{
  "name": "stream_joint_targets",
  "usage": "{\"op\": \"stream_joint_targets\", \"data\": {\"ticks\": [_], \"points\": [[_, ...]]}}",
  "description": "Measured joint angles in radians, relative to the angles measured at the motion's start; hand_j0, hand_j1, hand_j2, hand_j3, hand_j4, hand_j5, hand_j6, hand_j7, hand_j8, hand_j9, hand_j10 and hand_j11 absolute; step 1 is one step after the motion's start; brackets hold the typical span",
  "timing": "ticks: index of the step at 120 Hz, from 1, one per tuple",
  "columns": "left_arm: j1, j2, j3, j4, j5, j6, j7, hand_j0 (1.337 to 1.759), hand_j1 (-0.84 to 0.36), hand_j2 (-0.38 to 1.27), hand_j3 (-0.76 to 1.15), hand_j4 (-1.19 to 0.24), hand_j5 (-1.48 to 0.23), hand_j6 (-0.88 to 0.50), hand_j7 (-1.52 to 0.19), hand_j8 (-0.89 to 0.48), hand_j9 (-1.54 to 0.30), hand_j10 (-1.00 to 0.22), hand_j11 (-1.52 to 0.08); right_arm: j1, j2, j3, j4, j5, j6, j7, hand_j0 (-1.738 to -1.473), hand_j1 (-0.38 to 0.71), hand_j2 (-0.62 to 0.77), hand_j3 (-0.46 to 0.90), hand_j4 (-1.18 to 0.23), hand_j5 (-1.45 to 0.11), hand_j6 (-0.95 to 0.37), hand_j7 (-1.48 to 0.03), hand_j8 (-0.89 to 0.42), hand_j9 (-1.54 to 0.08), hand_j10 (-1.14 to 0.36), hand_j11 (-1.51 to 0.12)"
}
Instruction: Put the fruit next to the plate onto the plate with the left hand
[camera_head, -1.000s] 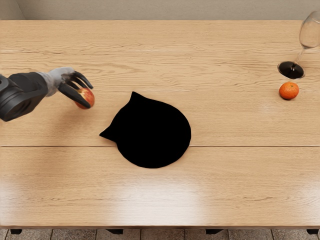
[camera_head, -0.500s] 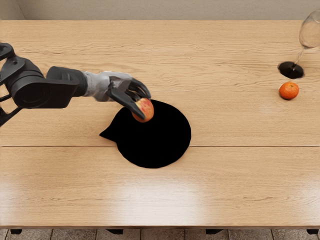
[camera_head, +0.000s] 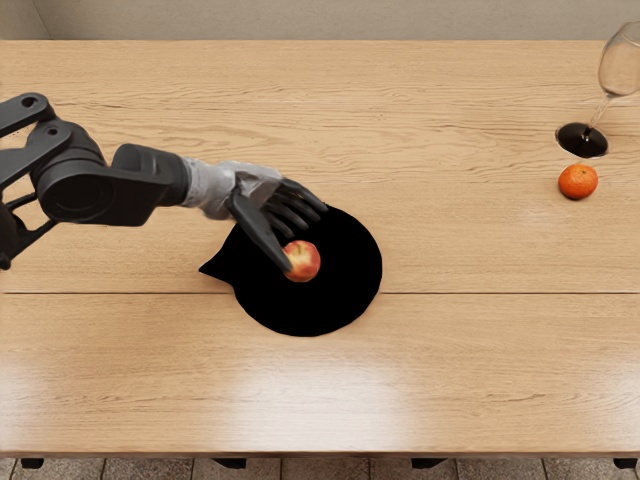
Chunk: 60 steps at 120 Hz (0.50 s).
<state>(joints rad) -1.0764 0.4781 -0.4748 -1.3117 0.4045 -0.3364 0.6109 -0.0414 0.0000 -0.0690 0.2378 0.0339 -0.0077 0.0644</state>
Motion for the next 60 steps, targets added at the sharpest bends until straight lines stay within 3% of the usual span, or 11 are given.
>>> {"op": "stream_joint_targets", "data": {"ticks": [22,42,60], "points": [[0.005,0.079,-0.156,0.000,-0.059,-0.187,0.000,1.657,0.21,0.06,0.00,-0.14,-0.20,-0.10,-0.19,-0.09,-0.19,-0.11,-0.19,0.000,0.000,0.000,0.000,0.000,0.000,0.000,-1.658,-0.34,0.00,0.00,-0.01,-0.01,-0.01,-0.01,-0.01,-0.01,-0.01,-0.01],[0.027,0.271,-0.219,0.001,-0.323,-0.257,0.000,1.658,0.28,0.03,0.00,-0.07,-0.10,-0.05,-0.09,-0.05,-0.09,-0.06,-0.09,0.000,0.000,0.000,0.000,0.000,0.000,0.000,-1.658,-0.34,0.00,0.00,-0.01,-0.01,-0.01,-0.01,-0.01,-0.01,-0.01,-0.01],[0.181,0.398,-0.229,0.005,-0.569,-0.271,0.000,1.658,0.31,0.01,0.00,-0.04,-0.05,-0.03,-0.05,-0.03,-0.05,-0.03,-0.05,0.000,0.000,0.000,0.000,0.000,0.000,0.000,-1.658,-0.34,0.00,0.00,-0.01,-0.01,-0.01,-0.01,-0.01,-0.01,-0.01,-0.01]]}}
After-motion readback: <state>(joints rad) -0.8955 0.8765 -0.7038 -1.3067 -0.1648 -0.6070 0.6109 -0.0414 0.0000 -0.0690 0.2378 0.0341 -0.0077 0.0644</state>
